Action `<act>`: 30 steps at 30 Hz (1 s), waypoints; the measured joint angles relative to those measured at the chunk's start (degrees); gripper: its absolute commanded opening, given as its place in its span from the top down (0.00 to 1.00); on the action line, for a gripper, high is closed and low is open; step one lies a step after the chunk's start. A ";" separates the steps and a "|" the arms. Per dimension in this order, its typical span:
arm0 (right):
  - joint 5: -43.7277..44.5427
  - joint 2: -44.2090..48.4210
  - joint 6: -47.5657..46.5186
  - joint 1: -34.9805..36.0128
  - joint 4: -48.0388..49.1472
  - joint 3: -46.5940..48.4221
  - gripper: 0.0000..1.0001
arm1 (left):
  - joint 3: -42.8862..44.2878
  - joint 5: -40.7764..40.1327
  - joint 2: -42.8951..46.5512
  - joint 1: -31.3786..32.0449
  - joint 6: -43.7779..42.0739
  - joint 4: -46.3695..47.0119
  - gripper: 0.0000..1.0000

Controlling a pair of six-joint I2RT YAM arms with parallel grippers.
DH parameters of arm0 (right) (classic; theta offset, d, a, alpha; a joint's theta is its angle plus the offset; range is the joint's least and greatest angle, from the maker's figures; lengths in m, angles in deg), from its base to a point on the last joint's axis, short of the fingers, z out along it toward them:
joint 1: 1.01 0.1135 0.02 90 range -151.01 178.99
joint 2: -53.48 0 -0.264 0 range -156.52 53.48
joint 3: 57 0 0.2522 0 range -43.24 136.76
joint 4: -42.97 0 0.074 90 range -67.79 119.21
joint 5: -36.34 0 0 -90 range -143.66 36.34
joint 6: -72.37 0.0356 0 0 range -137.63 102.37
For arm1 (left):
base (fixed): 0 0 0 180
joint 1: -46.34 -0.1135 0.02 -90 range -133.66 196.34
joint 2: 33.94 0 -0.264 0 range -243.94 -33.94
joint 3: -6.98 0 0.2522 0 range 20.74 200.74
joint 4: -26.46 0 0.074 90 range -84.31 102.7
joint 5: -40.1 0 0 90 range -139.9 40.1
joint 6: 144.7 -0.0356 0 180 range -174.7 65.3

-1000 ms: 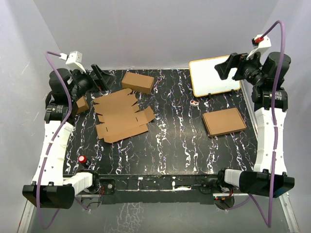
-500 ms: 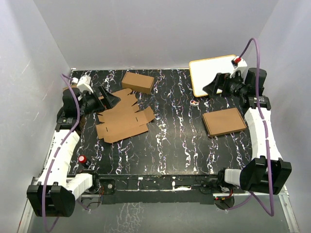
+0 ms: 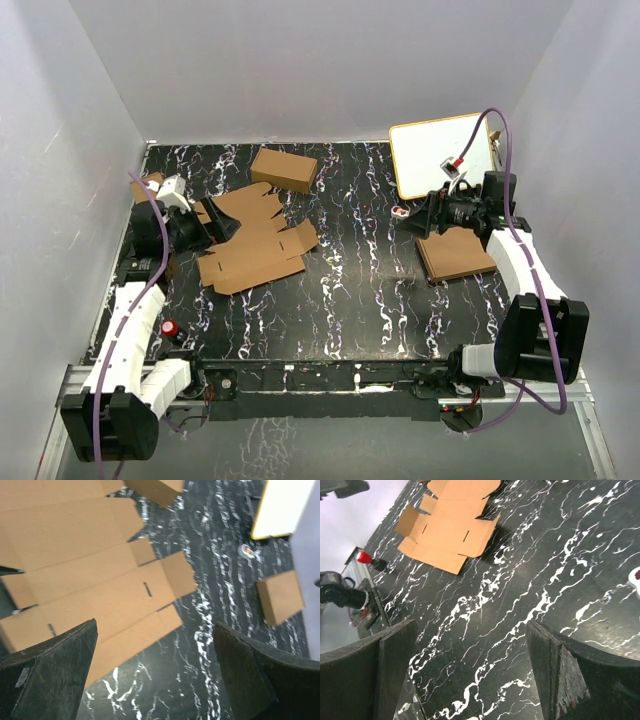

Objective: Fold the paper box

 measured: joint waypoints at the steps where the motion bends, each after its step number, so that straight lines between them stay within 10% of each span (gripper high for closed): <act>1: -0.98 -0.46 0.00 -0.02 0.59 -0.76 0.01 | 0.00 -0.79 -0.50 -0.63 -0.55 -0.15 0.03; 9: -6.08 -0.37 -0.44 -0.35 8.07 -6.86 0.02 | -0.07 -6.40 -11.02 -7.65 -2.34 0.04 0.04; 30: -7.39 1.92 -1.20 -0.37 13.57 -9.38 0.02 | 8.22 -10.60 -43.63 -13.42 -1.97 13.03 0.45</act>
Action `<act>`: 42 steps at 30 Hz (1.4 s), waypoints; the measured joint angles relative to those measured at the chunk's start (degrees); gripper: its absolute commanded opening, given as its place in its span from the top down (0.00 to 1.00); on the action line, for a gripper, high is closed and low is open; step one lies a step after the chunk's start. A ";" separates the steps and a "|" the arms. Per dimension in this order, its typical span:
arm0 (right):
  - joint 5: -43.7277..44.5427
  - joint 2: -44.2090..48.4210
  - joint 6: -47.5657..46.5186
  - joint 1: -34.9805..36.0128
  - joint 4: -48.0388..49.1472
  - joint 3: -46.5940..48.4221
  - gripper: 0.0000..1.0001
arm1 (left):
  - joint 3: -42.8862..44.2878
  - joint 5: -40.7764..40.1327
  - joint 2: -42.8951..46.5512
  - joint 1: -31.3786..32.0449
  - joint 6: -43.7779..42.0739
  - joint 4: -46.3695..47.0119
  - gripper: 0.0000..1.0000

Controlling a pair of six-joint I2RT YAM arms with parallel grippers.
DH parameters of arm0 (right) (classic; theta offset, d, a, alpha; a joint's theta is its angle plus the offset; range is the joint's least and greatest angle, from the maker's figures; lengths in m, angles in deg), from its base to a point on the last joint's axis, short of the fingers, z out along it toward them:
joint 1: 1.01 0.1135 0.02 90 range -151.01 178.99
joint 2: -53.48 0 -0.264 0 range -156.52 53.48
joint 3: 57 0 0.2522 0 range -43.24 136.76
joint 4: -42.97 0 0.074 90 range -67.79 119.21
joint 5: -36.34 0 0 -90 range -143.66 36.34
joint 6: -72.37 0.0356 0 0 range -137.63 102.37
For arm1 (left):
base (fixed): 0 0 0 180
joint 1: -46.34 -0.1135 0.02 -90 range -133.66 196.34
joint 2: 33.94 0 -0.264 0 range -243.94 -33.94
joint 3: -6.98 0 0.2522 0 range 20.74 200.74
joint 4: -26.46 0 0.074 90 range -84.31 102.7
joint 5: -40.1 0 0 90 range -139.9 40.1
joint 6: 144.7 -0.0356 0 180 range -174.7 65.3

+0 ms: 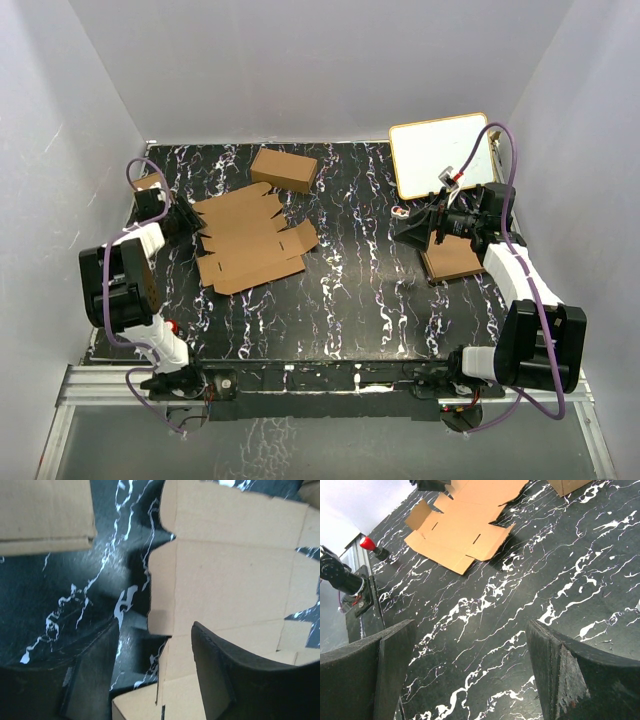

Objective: Fold the paper box

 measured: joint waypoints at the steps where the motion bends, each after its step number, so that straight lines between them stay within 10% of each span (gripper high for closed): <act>1: 0.00 0.00 0.00 0.00 0.04 0.00 0.02 | 0.00 -0.02 -0.13 0.00 0.50 1.20 0.45; 9: 0.02 0.00 -0.04 0.00 0.11 -0.07 0.02 | 0.02 0.85 -4.42 0.00 4.87 9.90 0.61; 17: 0.02 0.00 -0.50 0.00 0.24 -0.70 0.02 | -0.15 3.76 -6.67 0.00 7.61 13.60 0.99; 42: -8.59 -2.08 6.12 -0.33 9.40 -5.55 0.01 | -30.95 17.77 33.62 5.42 28.52 40.74 1.00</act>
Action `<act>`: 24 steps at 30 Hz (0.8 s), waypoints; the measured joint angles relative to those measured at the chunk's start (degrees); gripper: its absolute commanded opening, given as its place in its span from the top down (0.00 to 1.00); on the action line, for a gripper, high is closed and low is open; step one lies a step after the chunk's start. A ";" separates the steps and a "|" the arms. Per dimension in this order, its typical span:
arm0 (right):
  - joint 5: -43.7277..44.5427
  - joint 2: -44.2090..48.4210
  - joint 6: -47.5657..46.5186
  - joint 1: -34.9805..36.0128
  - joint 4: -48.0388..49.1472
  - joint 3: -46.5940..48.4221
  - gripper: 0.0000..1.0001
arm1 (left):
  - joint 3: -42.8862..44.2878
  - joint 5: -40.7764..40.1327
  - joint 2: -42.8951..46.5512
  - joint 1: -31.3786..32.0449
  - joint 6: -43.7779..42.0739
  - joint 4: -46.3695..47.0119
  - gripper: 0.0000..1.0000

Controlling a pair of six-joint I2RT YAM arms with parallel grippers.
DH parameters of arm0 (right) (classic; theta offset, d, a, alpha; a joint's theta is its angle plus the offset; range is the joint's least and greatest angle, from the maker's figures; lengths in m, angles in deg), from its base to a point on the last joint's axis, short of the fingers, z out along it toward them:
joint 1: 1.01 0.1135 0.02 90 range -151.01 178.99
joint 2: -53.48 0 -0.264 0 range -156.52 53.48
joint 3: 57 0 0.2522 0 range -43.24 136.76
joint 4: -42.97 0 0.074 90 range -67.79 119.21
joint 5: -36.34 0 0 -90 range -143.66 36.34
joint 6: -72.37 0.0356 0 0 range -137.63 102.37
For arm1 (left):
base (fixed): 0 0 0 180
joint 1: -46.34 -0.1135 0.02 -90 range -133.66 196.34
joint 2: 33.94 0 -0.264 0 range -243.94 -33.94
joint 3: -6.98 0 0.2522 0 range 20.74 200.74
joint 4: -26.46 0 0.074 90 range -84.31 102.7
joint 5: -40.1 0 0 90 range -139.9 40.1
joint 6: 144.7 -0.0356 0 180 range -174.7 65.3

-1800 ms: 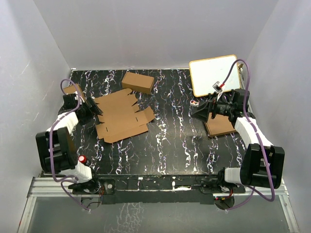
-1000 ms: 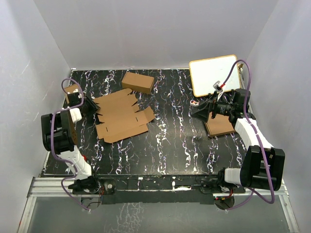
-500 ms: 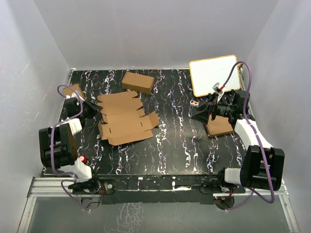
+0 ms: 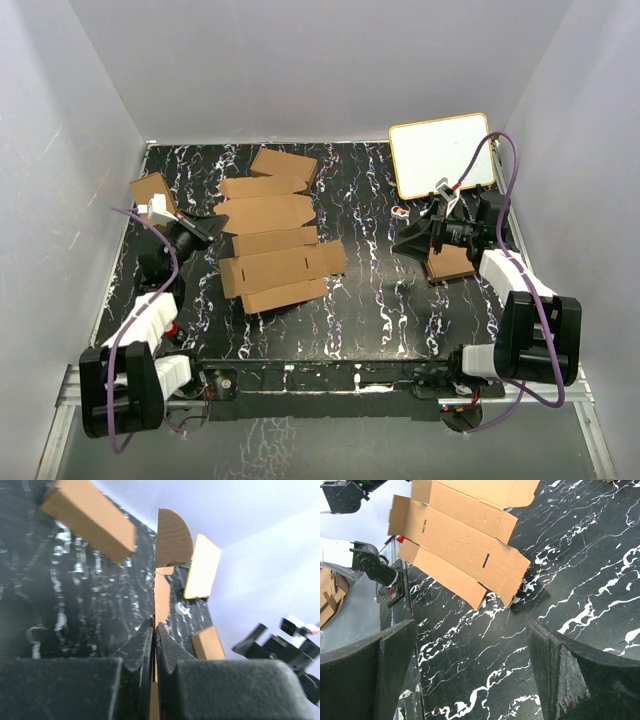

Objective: Fold the paper box

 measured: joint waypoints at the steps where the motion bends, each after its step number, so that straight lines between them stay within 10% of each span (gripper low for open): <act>1: 0.04 -0.02 0.22 0.02 0.17 -0.35 0.01 | -0.20 -0.37 1.20 1.33 0.55 0.57 1.00; 24: 10.80 -6.14 -4.87 6.93 -2.34 -1.57 0.00 | -4.04 -10.21 14.51 18.25 4.09 4.37 1.00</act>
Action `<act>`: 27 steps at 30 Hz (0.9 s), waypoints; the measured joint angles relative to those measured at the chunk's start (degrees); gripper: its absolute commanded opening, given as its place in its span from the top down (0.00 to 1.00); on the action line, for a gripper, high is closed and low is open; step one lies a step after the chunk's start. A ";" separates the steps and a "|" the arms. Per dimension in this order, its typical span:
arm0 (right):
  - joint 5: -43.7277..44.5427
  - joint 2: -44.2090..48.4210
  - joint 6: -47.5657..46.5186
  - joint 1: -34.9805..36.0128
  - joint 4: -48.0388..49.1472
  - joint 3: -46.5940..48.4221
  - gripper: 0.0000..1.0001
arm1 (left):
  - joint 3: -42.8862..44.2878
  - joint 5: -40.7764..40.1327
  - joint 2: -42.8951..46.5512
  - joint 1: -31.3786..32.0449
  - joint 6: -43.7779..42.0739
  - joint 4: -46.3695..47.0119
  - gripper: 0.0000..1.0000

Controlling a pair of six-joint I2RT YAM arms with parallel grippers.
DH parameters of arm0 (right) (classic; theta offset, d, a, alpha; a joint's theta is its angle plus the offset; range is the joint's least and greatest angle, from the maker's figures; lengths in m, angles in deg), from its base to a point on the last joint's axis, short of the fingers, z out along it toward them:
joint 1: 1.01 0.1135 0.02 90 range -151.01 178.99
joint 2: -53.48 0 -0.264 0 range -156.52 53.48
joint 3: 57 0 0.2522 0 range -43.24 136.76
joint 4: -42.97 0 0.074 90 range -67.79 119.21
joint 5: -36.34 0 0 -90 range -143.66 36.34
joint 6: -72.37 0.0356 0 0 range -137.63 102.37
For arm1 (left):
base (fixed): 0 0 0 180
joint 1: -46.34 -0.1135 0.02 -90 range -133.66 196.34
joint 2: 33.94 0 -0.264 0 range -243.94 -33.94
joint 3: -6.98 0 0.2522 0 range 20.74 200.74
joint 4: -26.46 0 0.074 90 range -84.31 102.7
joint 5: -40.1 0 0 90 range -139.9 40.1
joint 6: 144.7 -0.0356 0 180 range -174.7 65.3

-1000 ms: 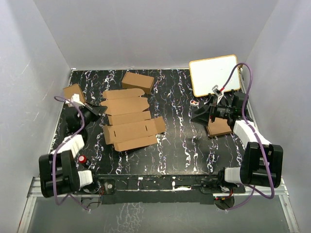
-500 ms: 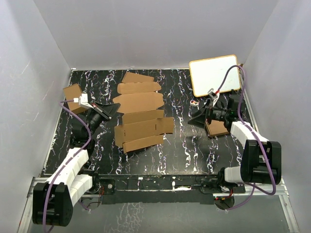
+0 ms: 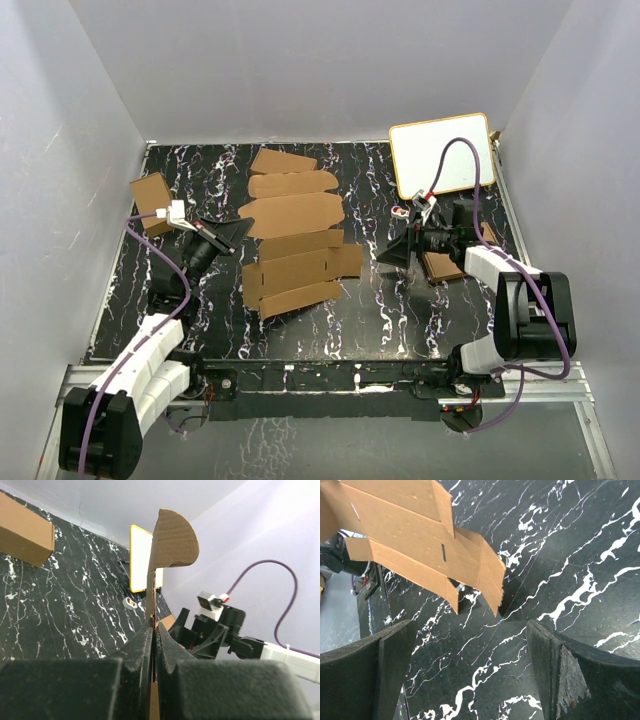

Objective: Fold the paper box

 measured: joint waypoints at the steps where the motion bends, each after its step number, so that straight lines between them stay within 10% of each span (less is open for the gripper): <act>1: 0.44 -0.74 -0.17 0.52 0.02 0.00 0.00 | 0.00 0.02 0.37 0.11 0.15 0.09 1.00; 27: 3.04 -7.30 -0.79 6.21 2.49 2.10 0.02 | -0.15 1.90 0.44 4.59 9.31 9.64 1.00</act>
